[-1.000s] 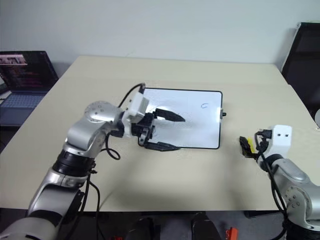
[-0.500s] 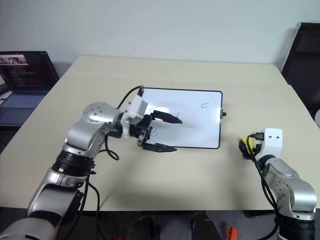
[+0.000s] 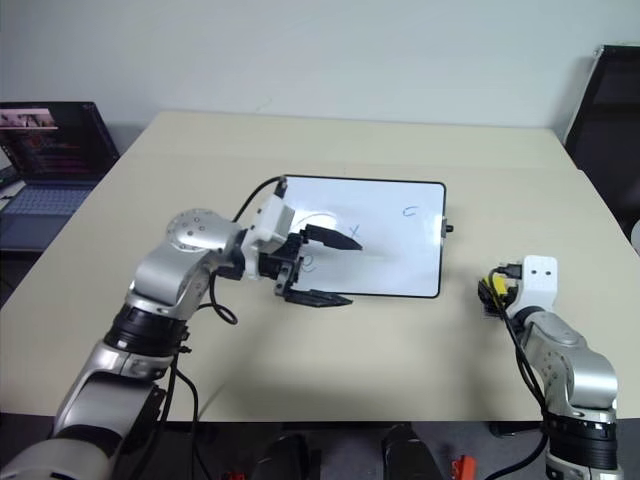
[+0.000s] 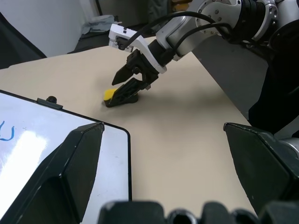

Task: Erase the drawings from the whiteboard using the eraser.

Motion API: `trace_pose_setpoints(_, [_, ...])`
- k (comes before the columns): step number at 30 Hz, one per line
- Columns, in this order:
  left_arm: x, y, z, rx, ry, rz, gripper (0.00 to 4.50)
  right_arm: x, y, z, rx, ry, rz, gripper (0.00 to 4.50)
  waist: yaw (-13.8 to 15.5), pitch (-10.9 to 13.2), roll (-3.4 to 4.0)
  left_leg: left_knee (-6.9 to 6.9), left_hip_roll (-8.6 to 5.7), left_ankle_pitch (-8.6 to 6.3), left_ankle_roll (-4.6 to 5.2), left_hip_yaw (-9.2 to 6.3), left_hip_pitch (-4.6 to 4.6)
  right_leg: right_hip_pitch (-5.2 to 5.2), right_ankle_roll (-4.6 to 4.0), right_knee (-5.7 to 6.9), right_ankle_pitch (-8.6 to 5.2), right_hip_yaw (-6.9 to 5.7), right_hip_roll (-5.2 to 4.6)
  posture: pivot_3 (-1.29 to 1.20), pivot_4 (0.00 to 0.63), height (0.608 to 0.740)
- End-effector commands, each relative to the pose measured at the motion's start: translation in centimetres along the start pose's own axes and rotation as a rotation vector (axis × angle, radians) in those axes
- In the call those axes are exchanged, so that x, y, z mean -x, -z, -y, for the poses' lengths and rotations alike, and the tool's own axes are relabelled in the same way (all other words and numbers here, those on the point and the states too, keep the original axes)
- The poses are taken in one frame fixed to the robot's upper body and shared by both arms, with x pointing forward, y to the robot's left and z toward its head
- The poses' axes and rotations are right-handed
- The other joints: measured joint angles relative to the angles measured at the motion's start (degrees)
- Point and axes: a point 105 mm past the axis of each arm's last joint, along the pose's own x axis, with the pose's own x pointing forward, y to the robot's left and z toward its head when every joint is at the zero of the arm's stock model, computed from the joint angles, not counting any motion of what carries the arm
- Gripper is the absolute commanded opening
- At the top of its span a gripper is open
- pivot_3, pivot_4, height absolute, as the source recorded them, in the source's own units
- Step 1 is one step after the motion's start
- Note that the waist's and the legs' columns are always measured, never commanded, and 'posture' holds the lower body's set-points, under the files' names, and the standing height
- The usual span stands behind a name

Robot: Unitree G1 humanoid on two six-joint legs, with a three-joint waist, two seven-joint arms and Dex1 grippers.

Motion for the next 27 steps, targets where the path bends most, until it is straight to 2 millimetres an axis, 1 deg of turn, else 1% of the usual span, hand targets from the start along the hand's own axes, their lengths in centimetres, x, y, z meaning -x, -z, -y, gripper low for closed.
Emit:
trace_pose_setpoints(1, [0.4, -1.1, -0.2, -0.049, -0.021, 0.016, 4.50, 0.3, -0.8, -0.3, 0.015, -0.012, 0.026, 2.80, 0.0, 0.0, 0.00, 0.00, 0.00, 0.00, 0.00, 0.00, 0.00, 0.00, 0.00, 0.01, 0.00, 0.00, 0.00, 0.00, 0.150, 0.740])
trace_pose_setpoints(5, [0.4, -0.9, -0.1, -0.043, -0.025, 0.015, 4.50, 0.3, -0.8, -0.5, 0.011, -0.013, 0.026, 1.41, 0.0, 0.0, 0.00, 0.01, 0.00, 0.00, 0.00, -0.01, 0.01, 0.00, 0.01, 0.06, 0.00, 0.00, 0.01, 0.00, 0.150, 0.740])
trace_pose_setpoints(6, [0.4, -0.9, -0.1, -0.041, -0.025, 0.016, 4.50, 0.3, -0.8, -0.5, 0.011, -0.014, 0.027, 1.26, 0.0, 0.0, 0.00, 0.01, 0.00, 0.00, 0.00, -0.02, 0.02, 0.00, 0.01, 0.06, 0.00, 0.00, 0.01, 0.00, 0.150, 0.740])
trace_pose_setpoints(8, [0.4, -0.8, -0.1, -0.034, -0.032, 0.014, 4.50, 0.4, -1.0, -0.6, 0.012, -0.012, 0.034, 1.25, 0.0, 0.0, 0.00, 0.03, 0.00, 0.00, 0.00, -0.02, 0.02, 0.00, 0.02, 0.11, -0.01, -0.01, 0.02, 0.00, 0.150, 0.740])
trace_pose_setpoints(13, [1.4, 0.1, 0.0, 0.044, -0.123, -0.011, 4.50, 1.2, -1.7, -0.9, 0.046, -0.030, 0.076, 1.25, -0.2, 0.0, 0.02, 0.04, 0.00, 0.00, 0.00, -0.04, 0.07, -0.04, 0.12, 0.31, -0.09, 0.00, 0.04, 0.00, 0.150, 0.740])
trace_pose_setpoints(17, [2.3, 0.7, -0.5, 0.084, -0.294, -0.035, 4.50, 2.9, -3.0, -1.3, 0.151, -0.032, 0.172, 1.25, 0.0, 0.0, 0.03, 0.04, 0.01, 0.00, 0.00, -0.11, 0.06, -0.09, 0.14, 0.43, -0.14, -0.04, 0.07, 0.00, 0.150, 0.740])
trace_pose_setpoints(18, [2.5, 0.8, -0.7, 0.090, -0.338, -0.043, 4.50, 3.4, -3.4, -1.8, 0.170, -0.058, 0.203, 1.25, 0.0, 0.0, 0.03, 0.04, 0.01, 0.00, 0.00, -0.11, 0.06, -0.08, 0.14, 0.44, -0.15, -0.04, 0.07, 0.00, 0.150, 0.740])
trace_pose_setpoints(20, [3.0, 1.0, -1.1, 0.091, -0.421, -0.060, 4.50, 4.7, -4.3, -3.5, 0.153, -0.141, 0.258, 1.25, 0.0, 0.0, 0.03, 0.06, 0.01, 0.00, 0.00, -0.11, 0.06, -0.08, 0.14, 0.44, -0.15, -0.04, 0.07, 0.00, 0.150, 0.740])
trace_pose_setpoints(22, [3.2, 1.0, -1.5, 0.098, -0.470, -0.061, 4.50, 5.7, -5.3, -5.0, 0.156, -0.204, 0.302, 1.25, -0.1, 0.0, 0.03, 0.07, 0.01, 0.01, 0.00, -0.14, 0.07, -0.09, 0.11, 0.48, -0.17, -0.06, 0.07, 0.00, 0.150, 0.740])
trace_pose_setpoints(23, [3.2, 1.0, -1.5, 0.100, -0.478, -0.060, 4.50, 6.0, -5.7, -5.6, 0.162, -0.224, 0.317, 1.25, -0.1, 0.0, 0.03, 0.09, 0.01, 0.01, 0.00, -0.14, 0.07, -0.09, 0.11, 0.52, -0.17, -0.05, 0.08, 0.00, 0.150, 0.740])
trace_pose_setpoints(26, [3.1, 0.6, -1.5, 0.098, -0.479, -0.062, 4.50, 6.5, -7.4, -8.9, 0.262, -0.327, 0.371, 1.25, -0.2, 0.0, 0.04, 0.25, 0.00, 0.01, -0.01, -0.15, 0.08, -0.07, -0.09, 0.56, -0.27, -0.04, 0.08, 0.00, 0.150, 0.740])
trace_pose_setpoints(27, [3.1, 0.6, -1.5, 0.098, -0.479, -0.064, 4.50, 6.4, -7.7, -9.6, 0.292, -0.345, 0.377, 1.25, -0.2, 0.0, 0.04, 0.29, 0.00, 0.01, -0.01, -0.15, 0.08, -0.07, -0.10, 0.56, -0.27, -0.03, 0.08, 0.00, 0.150, 0.740])
